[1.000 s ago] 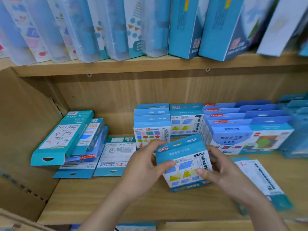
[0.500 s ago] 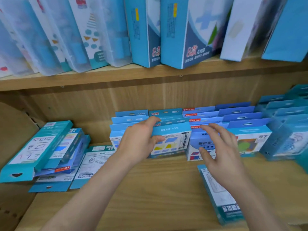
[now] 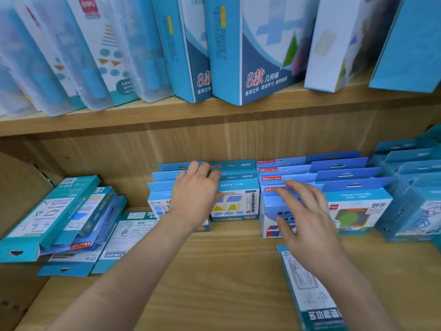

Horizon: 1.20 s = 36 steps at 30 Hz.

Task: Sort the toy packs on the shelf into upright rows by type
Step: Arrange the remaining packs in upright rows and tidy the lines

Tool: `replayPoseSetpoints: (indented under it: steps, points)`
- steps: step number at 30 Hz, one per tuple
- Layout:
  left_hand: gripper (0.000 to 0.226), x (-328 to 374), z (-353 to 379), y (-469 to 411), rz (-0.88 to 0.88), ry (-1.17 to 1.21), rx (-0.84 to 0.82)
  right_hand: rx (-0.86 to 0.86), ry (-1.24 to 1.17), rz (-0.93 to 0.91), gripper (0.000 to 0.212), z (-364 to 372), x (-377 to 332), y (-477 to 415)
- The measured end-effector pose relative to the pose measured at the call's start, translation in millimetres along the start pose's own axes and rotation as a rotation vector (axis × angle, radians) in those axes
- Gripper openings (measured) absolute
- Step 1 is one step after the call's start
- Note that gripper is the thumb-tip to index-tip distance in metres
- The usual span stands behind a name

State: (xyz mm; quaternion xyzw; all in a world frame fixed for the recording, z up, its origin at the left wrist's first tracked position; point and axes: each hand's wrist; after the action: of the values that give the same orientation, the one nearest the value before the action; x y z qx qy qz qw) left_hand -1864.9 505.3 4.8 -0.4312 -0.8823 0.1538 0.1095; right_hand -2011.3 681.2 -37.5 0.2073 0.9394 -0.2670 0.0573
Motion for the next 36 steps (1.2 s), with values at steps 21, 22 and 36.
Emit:
replayPoseSetpoints:
  steps: [21,22,36]
  points:
    - [0.086,-61.5,-26.5,54.7,-0.385,0.55,0.337,0.037,-0.098,-0.1,0.05,6.4,-50.0,0.2]
    - [0.092,-72.4,-25.5,59.1,-0.482,0.692,0.284,0.003,-0.119,-0.128,0.051,10.4,-57.4,-0.1]
    - [0.102,-77.5,-1.3,52.6,-0.569,1.129,0.113,-0.333,0.123,-0.197,0.07,39.5,-111.8,-32.7]
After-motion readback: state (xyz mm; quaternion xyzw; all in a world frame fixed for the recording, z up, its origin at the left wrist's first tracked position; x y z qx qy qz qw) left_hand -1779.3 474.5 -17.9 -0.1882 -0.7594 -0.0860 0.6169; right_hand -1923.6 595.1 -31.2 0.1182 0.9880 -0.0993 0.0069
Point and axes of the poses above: each hand's wrist, its own y-axis away from the middle knuckle, its own z-axis out of the palm, x = y × z, and after that the axes turned 13 degrees about y, right-handed
